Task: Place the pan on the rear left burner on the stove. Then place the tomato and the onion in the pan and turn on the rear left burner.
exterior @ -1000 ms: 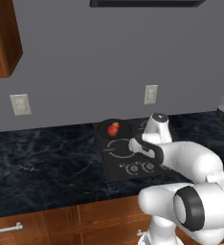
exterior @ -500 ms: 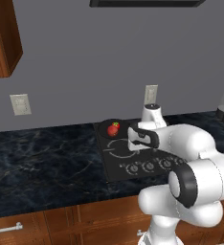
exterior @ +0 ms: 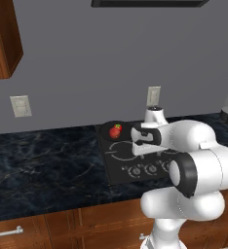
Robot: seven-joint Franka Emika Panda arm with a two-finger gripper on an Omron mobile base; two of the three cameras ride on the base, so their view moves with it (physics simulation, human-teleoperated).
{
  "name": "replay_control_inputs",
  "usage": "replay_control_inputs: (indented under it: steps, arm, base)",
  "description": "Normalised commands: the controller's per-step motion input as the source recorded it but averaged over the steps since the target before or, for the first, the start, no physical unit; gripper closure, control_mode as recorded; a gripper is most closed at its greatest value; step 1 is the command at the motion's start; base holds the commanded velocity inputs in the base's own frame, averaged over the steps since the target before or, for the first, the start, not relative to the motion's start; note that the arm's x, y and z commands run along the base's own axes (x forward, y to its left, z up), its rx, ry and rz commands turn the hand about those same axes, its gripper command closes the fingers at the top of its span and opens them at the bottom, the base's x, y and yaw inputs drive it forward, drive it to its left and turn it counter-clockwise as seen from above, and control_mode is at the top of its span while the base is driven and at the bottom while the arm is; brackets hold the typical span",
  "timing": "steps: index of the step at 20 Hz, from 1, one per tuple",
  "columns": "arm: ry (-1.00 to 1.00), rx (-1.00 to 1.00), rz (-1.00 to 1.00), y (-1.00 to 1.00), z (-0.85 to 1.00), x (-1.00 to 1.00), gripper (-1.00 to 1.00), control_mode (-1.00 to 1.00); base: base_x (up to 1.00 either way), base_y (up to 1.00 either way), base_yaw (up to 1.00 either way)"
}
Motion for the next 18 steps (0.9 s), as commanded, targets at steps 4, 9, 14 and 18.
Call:
replay_control_inputs:
  steps: [4,9,14,18]
  arm:
    - [0.01,0.0,0.06,0.0,-0.09,-0.21,-1.0,-1.0]
    - [0.0,0.0,0.07,0.0,-0.15,-0.22,-1.0,-1.0]
    - [0.0,0.0,0.04,0.0,-0.3,-0.04,-1.0,-1.0]
    - [0.0,0.0,0.03,0.0,-0.06,0.0,-1.0,-1.0]
  base:
    - [0.0,0.0,0.0]
    - [0.0,0.0,0.0]
    - [0.0,0.0,0.0]
    - [0.0,0.0,0.0]
